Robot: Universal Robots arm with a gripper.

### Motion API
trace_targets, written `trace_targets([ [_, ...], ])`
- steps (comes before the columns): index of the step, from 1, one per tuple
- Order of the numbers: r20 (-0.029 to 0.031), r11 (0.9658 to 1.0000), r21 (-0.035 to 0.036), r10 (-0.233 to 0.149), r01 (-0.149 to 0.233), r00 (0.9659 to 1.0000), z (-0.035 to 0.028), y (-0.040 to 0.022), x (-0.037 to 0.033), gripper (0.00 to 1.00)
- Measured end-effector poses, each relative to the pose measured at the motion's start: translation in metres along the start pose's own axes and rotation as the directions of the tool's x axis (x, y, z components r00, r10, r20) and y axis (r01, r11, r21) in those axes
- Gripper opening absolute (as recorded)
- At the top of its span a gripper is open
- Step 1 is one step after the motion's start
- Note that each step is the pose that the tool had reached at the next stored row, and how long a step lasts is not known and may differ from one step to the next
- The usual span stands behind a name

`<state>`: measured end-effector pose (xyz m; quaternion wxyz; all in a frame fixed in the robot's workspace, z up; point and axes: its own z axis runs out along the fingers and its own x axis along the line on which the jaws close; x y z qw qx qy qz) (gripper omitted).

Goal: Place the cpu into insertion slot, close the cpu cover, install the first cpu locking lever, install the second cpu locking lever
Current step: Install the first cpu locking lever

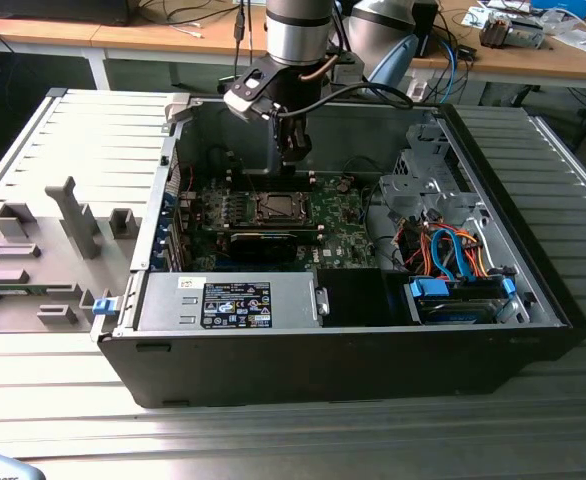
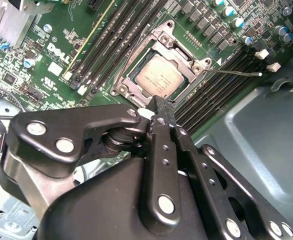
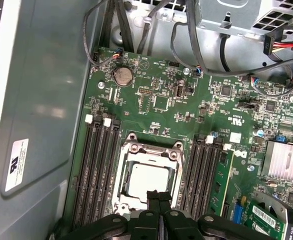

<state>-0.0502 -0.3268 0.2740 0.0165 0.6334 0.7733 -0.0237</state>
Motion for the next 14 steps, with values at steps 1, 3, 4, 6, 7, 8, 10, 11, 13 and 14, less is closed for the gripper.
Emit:
trace_targets([
  [1,0.0,1.0,-0.0002,-0.002,0.002,1.0,0.0,0.0,0.0,0.11],
  [3,0.0001,1.0,-0.0004,-0.007,0.007,1.0,0.0,0.0,0.0,0.11],
  [4,0.0002,1.0,-0.0005,-0.01,0.01,1.0,0.0,0.0,0.0,0.11],
  [6,0.0003,0.9999,-0.0009,-0.017,0.017,0.9999,0.0,0.0,0.0,0.11],
  [7,0.0003,0.9998,-0.0011,-0.02,0.02,0.9998,0.0,0.0,0.0,0.11],
  [8,0.0004,0.9998,-0.0012,-0.021,0.021,0.9998,0.0,0.0,0.0,0.11],
  [10,0.0004,0.9997,-0.0014,-0.023,0.023,0.9997,0.0,0.0,0.0,0.11],
  [11,0.0004,0.9997,-0.0014,-0.025,0.025,0.9997,0.0,0.0,0.0,0.11],
  [13,0.0004,0.9996,-0.0015,-0.027,0.027,0.9996,0.0,0.0,0.0,0.11],
  [14,0.0005,0.9996,-0.0016,-0.029,0.029,0.9996,0.0,0.0,0.0,0.11],
])
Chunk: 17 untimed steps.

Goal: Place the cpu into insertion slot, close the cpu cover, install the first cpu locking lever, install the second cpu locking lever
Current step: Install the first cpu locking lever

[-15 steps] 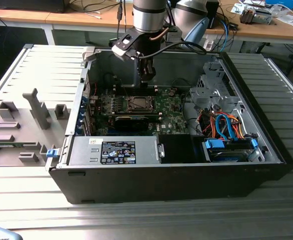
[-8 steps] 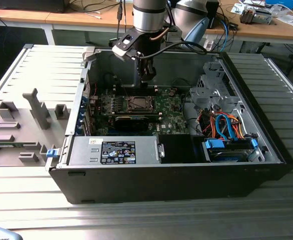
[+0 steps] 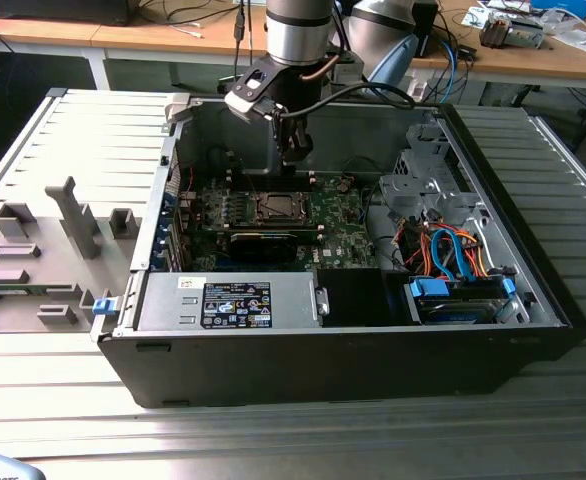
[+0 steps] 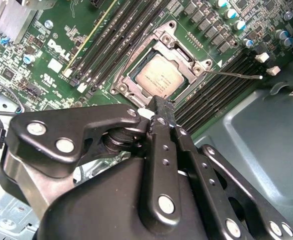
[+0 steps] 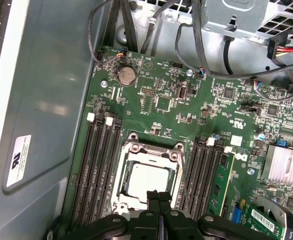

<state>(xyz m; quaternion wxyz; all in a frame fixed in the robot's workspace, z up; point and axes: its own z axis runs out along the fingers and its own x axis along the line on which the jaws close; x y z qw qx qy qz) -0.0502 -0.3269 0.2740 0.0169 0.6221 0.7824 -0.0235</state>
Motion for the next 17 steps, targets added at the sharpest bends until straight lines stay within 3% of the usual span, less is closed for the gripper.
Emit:
trace_targets([
  [17,0.0002,0.9999,-0.0008,-0.014,0.014,0.9999,0.0001,-0.0002,-0.001,0.11],
])
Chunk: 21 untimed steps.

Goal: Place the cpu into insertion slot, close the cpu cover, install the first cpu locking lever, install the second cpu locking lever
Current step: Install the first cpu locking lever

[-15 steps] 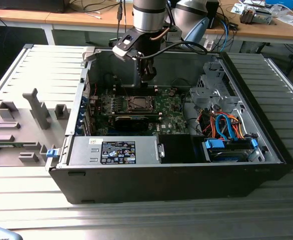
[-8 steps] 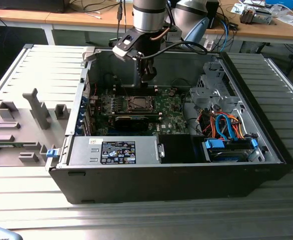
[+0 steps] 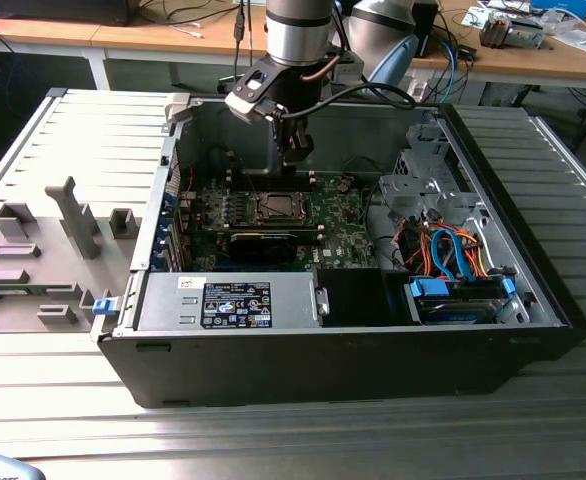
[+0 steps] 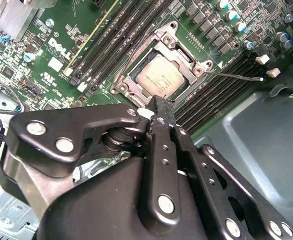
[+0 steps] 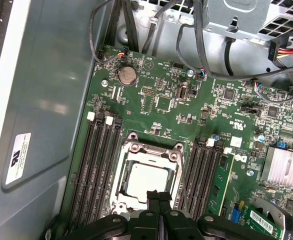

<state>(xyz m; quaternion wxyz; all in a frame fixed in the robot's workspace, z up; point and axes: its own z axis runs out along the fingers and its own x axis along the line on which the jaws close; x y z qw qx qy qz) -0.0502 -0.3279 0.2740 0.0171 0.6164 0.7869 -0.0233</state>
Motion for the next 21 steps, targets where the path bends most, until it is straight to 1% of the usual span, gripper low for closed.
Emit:
trace_targets([
  [21,0.0003,0.9998,-0.0009,-0.018,0.018,0.9998,0.0,-0.0002,-0.0009,0.11],
])
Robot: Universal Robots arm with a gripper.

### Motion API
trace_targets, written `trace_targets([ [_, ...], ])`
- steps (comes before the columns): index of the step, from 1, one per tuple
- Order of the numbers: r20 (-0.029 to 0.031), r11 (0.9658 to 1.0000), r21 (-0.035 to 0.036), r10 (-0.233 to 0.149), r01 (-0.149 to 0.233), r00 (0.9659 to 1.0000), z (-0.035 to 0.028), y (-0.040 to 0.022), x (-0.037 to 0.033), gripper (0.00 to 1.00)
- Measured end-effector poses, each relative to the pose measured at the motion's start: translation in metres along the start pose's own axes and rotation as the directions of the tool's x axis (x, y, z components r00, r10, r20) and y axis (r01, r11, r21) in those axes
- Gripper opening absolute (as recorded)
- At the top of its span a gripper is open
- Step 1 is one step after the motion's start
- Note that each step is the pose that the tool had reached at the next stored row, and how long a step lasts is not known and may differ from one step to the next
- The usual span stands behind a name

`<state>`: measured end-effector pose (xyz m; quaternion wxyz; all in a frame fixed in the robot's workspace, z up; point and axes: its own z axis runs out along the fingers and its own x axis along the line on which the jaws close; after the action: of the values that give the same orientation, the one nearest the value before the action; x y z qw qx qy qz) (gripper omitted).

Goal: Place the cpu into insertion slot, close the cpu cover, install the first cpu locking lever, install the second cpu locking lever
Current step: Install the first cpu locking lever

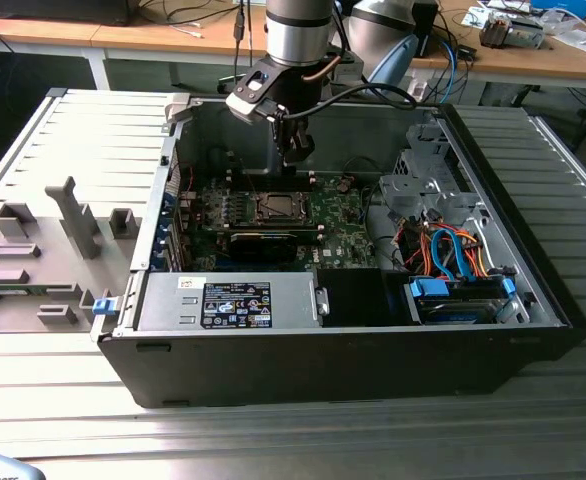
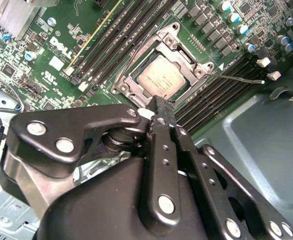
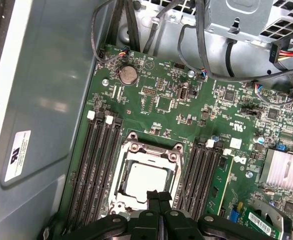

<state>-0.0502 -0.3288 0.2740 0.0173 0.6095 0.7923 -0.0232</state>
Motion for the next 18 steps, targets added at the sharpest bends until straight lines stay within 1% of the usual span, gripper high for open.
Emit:
trace_targets([
  [4,0.0001,1.0,-0.0003,-0.006,0.006,1.0,0.0,0.0,-0.0001,0.11],
  [9,0.0006,0.9993,-0.0021,-0.037,0.037,0.9993,0.0,0.0,-0.0001,0.11],
  [18,0.0009,0.9984,-0.0031,-0.056,0.056,0.9984,0.0,0.0,-0.0001,0.11],
])
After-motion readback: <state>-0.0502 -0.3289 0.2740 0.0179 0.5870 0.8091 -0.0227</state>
